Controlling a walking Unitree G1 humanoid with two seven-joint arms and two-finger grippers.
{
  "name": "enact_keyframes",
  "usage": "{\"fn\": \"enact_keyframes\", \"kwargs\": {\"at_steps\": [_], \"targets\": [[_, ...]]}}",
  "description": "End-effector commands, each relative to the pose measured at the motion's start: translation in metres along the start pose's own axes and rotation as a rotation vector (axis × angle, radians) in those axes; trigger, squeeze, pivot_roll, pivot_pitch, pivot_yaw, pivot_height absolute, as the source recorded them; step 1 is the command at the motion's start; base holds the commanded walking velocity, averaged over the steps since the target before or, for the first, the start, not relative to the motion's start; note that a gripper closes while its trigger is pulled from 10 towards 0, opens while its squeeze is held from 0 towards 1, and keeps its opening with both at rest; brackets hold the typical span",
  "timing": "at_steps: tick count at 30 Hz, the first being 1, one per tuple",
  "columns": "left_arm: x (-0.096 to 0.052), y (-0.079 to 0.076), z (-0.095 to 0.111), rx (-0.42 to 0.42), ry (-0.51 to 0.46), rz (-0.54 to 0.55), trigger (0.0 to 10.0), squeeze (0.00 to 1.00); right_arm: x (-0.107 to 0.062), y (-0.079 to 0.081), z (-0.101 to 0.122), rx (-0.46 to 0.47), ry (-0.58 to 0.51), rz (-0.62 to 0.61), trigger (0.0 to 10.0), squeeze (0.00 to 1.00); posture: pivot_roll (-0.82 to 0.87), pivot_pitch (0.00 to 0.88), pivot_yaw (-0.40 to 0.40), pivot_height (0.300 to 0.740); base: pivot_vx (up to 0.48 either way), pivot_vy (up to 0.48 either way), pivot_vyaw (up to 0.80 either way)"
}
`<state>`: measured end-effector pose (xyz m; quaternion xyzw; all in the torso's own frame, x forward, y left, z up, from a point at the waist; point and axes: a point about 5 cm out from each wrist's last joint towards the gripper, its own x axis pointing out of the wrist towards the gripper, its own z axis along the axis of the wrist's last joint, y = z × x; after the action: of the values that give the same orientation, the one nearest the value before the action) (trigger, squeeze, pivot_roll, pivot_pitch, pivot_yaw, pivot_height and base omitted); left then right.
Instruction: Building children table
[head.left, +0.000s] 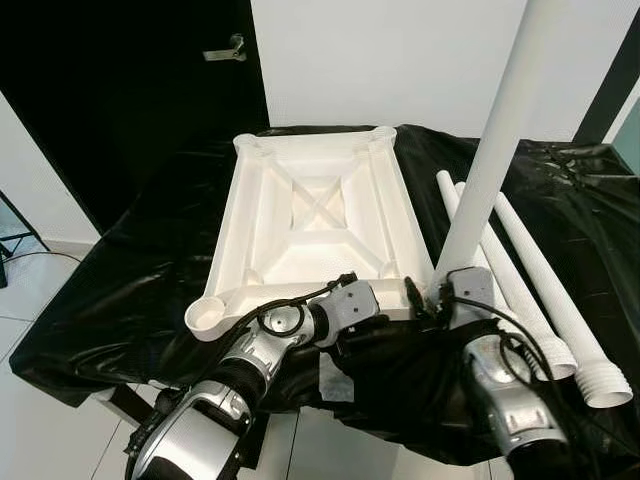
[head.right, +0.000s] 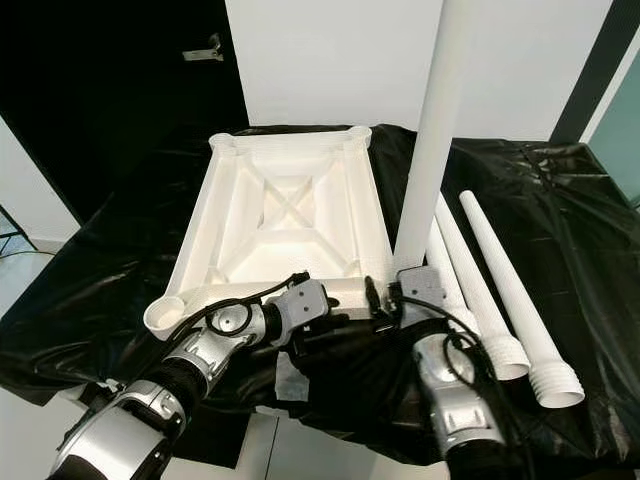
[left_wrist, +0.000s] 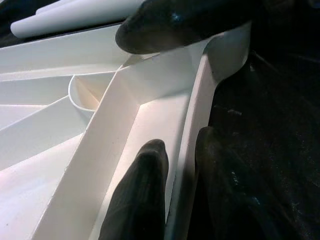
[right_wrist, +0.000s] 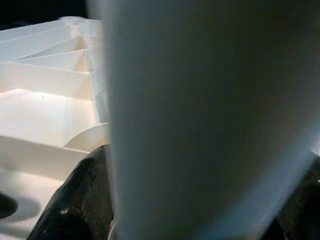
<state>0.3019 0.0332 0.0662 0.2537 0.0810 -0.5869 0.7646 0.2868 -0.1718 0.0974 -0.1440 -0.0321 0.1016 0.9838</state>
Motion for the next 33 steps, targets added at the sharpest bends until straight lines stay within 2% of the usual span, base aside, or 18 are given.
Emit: {"fn": "enact_keyframes", "kwargs": {"at_steps": [1,2,3,4,5,8,11,12,17,18,19,20,21,22,23,24,27,33], "targets": [[-0.004,-0.051,-0.057,-0.16,0.235,-0.199,10.0,0.0,0.003,-0.008,0.004,-0.022,-0.019,0.036,10.0,0.0,-0.04,0.0,0.02,0.74,0.0,0.0,0.0],[-0.004,-0.051,-0.057,-0.16,0.235,-0.199,10.0,0.0,0.003,-0.008,0.004,-0.022,-0.019,0.036,10.0,0.0,-0.04,0.0,0.02,0.74,0.0,0.0,0.0],[-0.004,-0.051,-0.057,-0.16,0.235,-0.2,10.0,0.0,0.003,-0.01,0.006,-0.045,-0.03,0.07,10.0,0.17,-0.04,0.0,0.02,0.74,0.0,0.0,0.0],[-0.004,-0.051,-0.057,-0.159,0.235,-0.201,10.0,0.0,0.002,-0.011,0.007,-0.073,-0.036,0.11,10.0,0.98,-0.04,0.0,0.021,0.74,0.0,0.0,0.0],[-0.005,-0.051,-0.057,-0.159,0.235,-0.201,10.0,0.0,0.002,-0.012,0.008,-0.11,-0.035,0.166,10.0,0.96,-0.04,0.0,0.02,0.74,0.0,0.0,0.0],[-0.005,-0.05,-0.057,-0.16,0.236,-0.199,10.0,0.0,0.001,-0.015,0.008,-0.137,-0.029,0.21,10.0,0.96,-0.04,0.0,0.02,0.74,0.0,0.0,0.0],[-0.005,-0.05,-0.057,-0.16,0.237,-0.197,10.0,0.0,0.002,-0.02,0.008,-0.135,-0.015,0.244,10.0,0.93,-0.04,0.0,0.02,0.74,0.0,0.0,0.0],[-0.005,-0.05,-0.057,-0.159,0.237,-0.196,10.0,0.0,0.002,-0.021,0.008,-0.132,-0.012,0.25,10.0,0.68,-0.04,0.0,0.02,0.74,0.0,0.0,0.0],[-0.005,-0.049,-0.057,-0.158,0.237,-0.194,10.0,0.0,0.0,-0.036,0.01,-0.167,0.027,0.368,10.0,0.69,-0.04,0.0,0.019,0.74,0.0,0.0,0.0],[-0.005,-0.049,-0.056,-0.158,0.235,-0.194,10.0,0.0,-0.001,-0.037,0.009,-0.175,0.043,0.406,10.0,0.13,-0.04,0.0,0.019,0.74,0.0,0.0,0.0],[-0.005,-0.049,-0.056,-0.158,0.235,-0.194,10.0,0.0,-0.001,-0.037,0.009,-0.175,0.043,0.406,10.0,0.13,-0.04,0.0,0.019,0.74,0.0,0.0,0.0],[-0.004,-0.049,-0.056,-0.158,0.234,-0.194,10.0,0.0,-0.002,-0.037,0.008,-0.179,0.058,0.438,10.0,0.0,-0.04,0.0,0.018,0.74,0.0,0.0,0.0],[-0.004,-0.049,-0.056,-0.158,0.234,-0.194,10.0,0.0,-0.002,-0.037,0.008,-0.179,0.058,0.438,10.0,0.0,-0.04,0.0,0.018,0.74,0.0,0.0,0.0],[-0.004,-0.048,-0.055,-0.157,0.232,-0.194,10.0,0.0,-0.004,-0.038,0.006,-0.174,0.068,0.464,4.9,0.0,-0.04,0.0,0.017,0.74,0.0,0.0,0.0],[-0.004,-0.048,-0.055,-0.157,0.232,-0.194,10.0,0.0,-0.004,-0.038,0.006,-0.174,0.068,0.464,4.9,0.0,-0.04,0.0,0.017,0.74,0.0,0.0,0.0],[-0.004,-0.049,-0.055,-0.158,0.231,-0.194,10.0,0.0,-0.007,-0.037,0.005,-0.159,0.081,0.51,0.0,0.0,-0.04,0.0,0.016,0.74,0.0,0.0,0.0],[-0.004,-0.049,-0.055,-0.158,0.231,-0.194,10.0,0.0,-0.007,-0.037,0.005,-0.159,0.081,0.51,0.0,0.0,-0.04,0.0,0.016,0.74,0.0,0.0,0.0],[-0.004,-0.055,-0.05,-0.228,0.172,-0.289,10.0,0.0,-0.013,-0.032,-0.003,-0.129,0.107,0.566,0.0,0.0,-0.03,0.0,0.016,0.74,0.0,0.0,0.0]]}}
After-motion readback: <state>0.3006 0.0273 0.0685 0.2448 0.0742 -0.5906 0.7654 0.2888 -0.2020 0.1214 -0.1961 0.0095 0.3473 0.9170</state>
